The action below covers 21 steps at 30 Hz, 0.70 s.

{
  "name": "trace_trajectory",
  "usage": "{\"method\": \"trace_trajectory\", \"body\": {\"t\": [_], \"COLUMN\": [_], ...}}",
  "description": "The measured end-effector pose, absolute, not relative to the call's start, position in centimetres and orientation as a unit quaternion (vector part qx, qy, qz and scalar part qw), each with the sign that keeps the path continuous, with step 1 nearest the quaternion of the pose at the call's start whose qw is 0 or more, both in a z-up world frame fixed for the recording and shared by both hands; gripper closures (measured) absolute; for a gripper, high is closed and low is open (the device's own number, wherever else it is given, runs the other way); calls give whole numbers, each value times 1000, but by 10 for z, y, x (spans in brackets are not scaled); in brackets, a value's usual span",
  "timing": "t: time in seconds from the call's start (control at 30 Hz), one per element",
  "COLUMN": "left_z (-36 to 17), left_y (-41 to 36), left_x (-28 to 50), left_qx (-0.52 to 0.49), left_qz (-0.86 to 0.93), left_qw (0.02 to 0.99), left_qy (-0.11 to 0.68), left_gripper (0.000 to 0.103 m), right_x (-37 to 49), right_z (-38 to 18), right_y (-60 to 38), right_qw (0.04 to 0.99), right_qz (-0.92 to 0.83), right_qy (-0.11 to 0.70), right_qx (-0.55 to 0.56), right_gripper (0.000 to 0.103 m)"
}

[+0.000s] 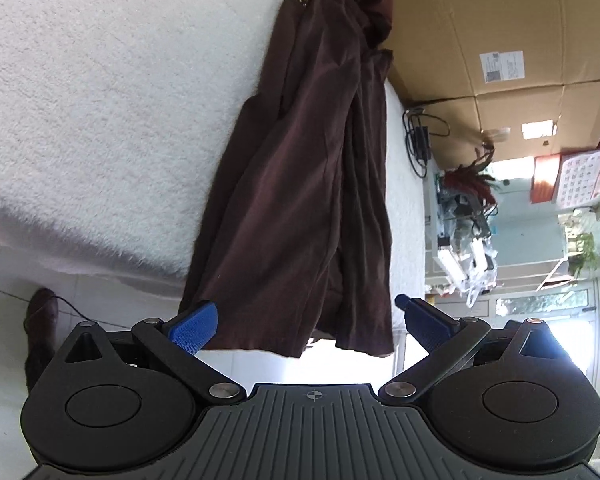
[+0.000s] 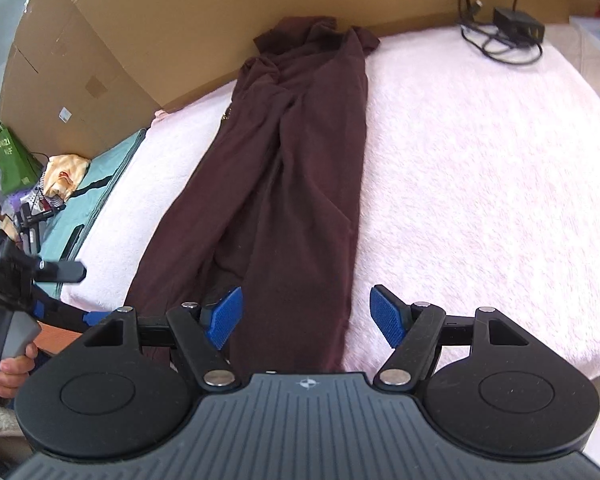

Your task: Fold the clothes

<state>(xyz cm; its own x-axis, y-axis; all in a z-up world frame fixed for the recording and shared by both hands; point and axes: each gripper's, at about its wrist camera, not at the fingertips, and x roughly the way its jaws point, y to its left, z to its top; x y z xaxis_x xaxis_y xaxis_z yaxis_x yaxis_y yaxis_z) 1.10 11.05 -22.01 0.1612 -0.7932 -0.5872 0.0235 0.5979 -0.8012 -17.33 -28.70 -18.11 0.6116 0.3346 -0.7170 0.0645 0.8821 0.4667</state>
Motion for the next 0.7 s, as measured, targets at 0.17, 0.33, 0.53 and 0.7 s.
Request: {"method": "trace_trajectory", "body": {"t": [0.17, 0.33, 0.53, 0.7], "left_z": [-225, -235, -237, -226], "left_y": [120, 131, 124, 119], "left_x": [1, 0, 21, 44], "left_qx": [-330, -328, -333, -321], "left_qz": [-292, -271, -278, -302], "left_qw": [683, 689, 704, 724], "left_qy": [582, 587, 562, 531], "left_gripper": [0, 0, 0, 0], "right_x": [-182, -182, -171, -161], "right_z": [-186, -189, -196, -187], "right_y": [-296, -292, -290, -294], "right_qw": [849, 834, 828, 839], "right_qz": [108, 138, 145, 148], "right_qy": [464, 485, 490, 467], "right_qx": [226, 225, 233, 236], "right_gripper": [29, 29, 29, 29]}}
